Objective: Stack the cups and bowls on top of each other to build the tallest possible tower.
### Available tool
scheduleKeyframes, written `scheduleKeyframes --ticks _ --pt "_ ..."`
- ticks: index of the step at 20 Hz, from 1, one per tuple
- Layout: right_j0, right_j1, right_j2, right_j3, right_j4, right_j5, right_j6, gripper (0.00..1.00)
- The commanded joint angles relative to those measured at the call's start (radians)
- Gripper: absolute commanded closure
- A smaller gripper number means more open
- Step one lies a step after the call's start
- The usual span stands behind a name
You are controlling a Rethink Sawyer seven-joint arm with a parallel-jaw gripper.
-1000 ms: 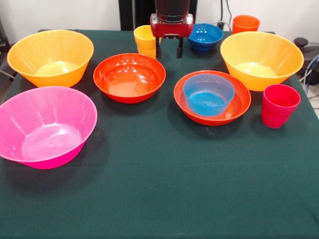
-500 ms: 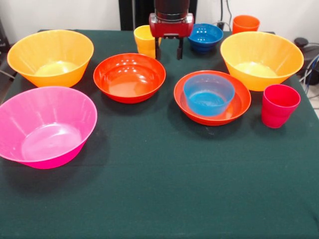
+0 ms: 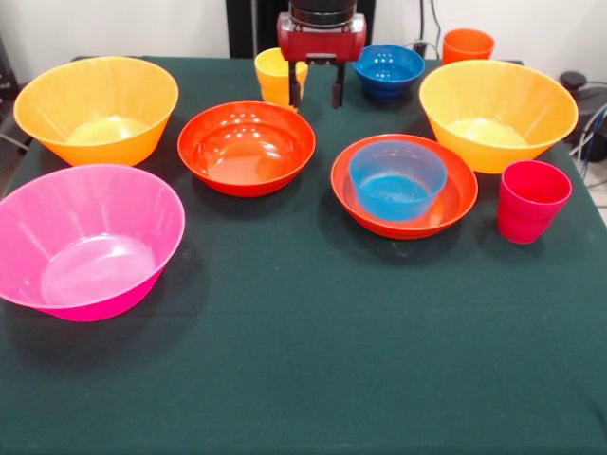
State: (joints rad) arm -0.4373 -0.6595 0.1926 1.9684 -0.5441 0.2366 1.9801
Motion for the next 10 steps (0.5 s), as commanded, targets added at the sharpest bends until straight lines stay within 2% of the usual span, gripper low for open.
scheduleKeyframes --ticks 1,10 --pt "-0.016 0.026 0.097 -0.087 -0.048 0.092 -0.093 0.00" --pt "-0.015 0.082 0.080 -0.129 -0.077 0.058 -0.088 0.00"
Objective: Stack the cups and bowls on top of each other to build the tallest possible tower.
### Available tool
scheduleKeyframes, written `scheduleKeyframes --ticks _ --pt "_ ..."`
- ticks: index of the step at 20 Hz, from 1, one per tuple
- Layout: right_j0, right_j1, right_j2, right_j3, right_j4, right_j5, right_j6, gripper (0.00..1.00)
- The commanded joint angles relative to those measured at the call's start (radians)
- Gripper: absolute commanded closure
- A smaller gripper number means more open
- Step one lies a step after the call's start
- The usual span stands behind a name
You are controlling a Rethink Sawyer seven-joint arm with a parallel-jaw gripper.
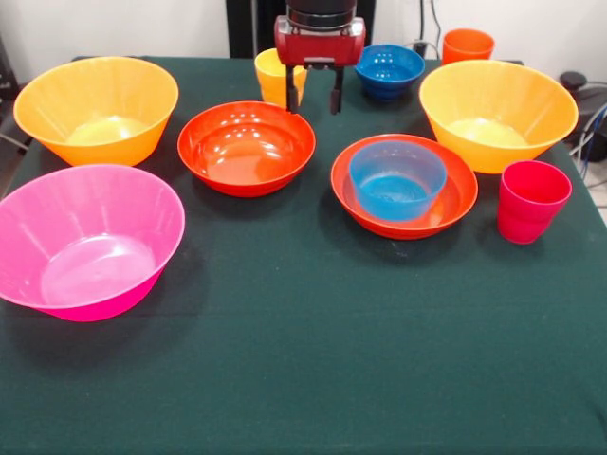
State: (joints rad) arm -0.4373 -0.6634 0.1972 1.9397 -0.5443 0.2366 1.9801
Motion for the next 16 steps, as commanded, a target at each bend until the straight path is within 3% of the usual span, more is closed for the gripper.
scheduleKeyframes --ticks 1,16 --pt "-0.022 0.094 0.080 -0.109 -0.080 0.060 -0.097 0.00" --pt "-0.030 0.137 0.075 -0.140 -0.094 0.064 -0.098 0.00"
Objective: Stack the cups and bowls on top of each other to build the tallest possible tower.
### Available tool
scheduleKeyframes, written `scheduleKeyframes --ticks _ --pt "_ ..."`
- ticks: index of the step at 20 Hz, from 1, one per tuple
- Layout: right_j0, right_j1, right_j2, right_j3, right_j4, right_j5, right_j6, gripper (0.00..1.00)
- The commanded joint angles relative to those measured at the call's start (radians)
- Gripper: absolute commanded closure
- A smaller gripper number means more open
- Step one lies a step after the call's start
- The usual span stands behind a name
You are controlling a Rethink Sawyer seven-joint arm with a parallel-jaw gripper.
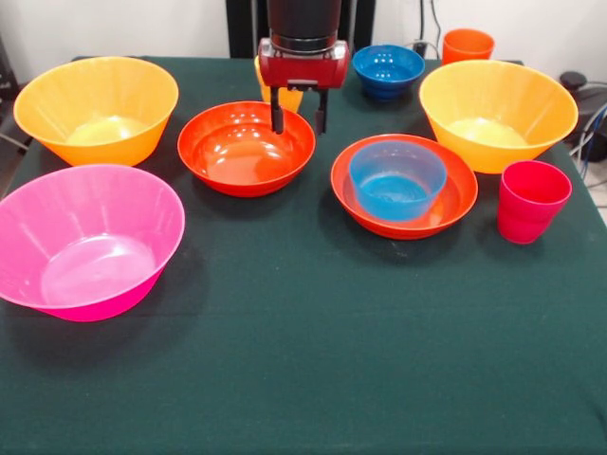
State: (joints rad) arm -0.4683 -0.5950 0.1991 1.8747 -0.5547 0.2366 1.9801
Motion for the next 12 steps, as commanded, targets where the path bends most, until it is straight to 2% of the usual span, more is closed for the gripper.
scheduleKeyframes --ticks 1,12 --pt "0.000 0.072 0.075 -0.076 -0.083 0.064 -0.098 0.00" --pt "0.008 0.091 0.072 -0.082 -0.076 0.058 -0.086 0.00"
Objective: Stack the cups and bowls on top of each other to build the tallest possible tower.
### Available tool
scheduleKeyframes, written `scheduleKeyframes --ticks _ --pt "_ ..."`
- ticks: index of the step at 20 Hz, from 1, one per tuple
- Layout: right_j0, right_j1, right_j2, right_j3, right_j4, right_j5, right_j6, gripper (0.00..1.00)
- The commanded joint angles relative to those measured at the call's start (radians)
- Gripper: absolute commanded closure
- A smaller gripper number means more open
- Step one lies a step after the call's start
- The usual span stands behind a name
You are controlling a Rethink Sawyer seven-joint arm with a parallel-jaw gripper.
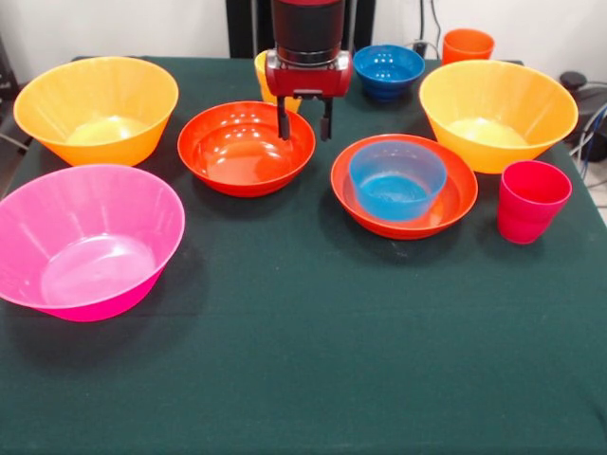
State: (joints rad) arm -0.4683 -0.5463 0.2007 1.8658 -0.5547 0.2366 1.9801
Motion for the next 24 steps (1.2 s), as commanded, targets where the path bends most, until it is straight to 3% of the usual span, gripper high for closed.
scheduleKeyframes --ticks 1,24 --pt "0.007 0.047 0.071 -0.076 -0.077 0.056 -0.086 0.00" --pt "0.013 0.064 0.047 -0.104 -0.101 0.071 -0.082 0.00"
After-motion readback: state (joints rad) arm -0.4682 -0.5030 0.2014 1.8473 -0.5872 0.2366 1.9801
